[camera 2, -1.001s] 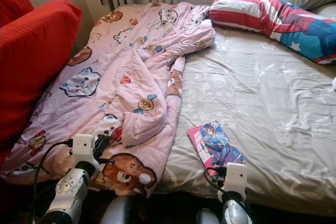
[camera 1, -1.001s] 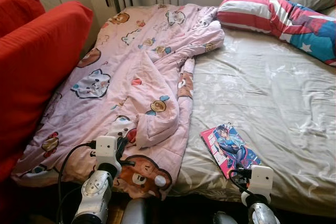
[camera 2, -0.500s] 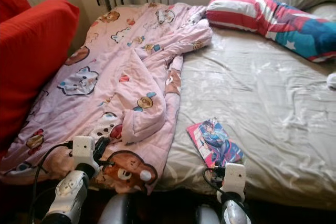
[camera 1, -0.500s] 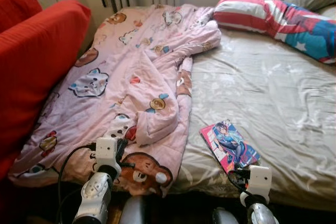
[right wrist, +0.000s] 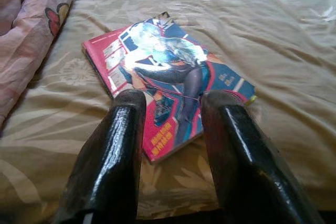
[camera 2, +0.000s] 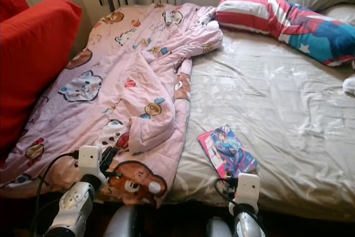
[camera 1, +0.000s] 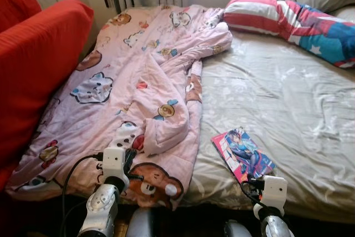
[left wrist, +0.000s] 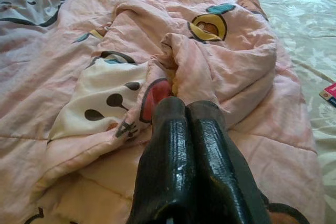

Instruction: Clean up the room

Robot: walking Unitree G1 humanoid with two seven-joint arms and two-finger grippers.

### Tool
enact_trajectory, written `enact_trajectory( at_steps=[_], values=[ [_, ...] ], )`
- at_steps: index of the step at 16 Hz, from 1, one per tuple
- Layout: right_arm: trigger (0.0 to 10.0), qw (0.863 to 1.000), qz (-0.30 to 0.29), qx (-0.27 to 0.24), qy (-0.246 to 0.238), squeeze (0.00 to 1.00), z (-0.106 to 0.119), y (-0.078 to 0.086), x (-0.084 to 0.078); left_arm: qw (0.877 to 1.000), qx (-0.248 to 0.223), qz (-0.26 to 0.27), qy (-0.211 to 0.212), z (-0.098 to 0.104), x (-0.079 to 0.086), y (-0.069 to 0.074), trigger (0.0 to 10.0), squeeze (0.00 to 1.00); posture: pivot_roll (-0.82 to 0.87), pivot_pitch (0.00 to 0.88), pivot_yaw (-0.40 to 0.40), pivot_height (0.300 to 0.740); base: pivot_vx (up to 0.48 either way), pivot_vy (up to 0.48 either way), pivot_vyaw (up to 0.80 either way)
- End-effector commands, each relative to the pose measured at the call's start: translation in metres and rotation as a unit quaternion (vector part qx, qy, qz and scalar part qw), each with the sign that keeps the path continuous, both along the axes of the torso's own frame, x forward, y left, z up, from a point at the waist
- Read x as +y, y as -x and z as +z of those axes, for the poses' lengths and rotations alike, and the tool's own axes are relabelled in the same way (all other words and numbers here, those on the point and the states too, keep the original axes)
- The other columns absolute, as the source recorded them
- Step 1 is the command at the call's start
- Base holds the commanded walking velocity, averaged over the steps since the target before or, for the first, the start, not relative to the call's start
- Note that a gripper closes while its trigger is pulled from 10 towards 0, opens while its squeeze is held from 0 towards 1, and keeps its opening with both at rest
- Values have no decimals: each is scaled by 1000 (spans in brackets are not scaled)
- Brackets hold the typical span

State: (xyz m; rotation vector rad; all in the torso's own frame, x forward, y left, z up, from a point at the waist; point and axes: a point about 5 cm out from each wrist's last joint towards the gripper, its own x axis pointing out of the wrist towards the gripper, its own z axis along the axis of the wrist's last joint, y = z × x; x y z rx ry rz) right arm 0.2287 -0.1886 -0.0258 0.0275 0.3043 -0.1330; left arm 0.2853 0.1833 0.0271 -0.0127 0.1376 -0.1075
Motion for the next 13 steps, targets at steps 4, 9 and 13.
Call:
enact_trajectory(
  at_steps=[4, 9, 13],
  values=[
    [10000, 1000, 0, 6, -4, 0, -3, 3, 1, 1000, 9, 1, -3, -3, 2, 3, 10000, 0, -11, 124, 50, 627, 270, 0, 0],
    [10000, 1000, -13, 11, -16, 0, -4, 3, -1, 1000, 7, 3, -3, -3, 3, 3, 10000, 0, -6, 125, 49, 627, 155, 0, 0],
    [10000, 986, -119, 18, -113, 0, -9, 7, -19, 1000, 10, -1, -5, -3, 3, 4, 10000, 0, -3, 133, 56, 627, 0, 0, 0]
  ],
)
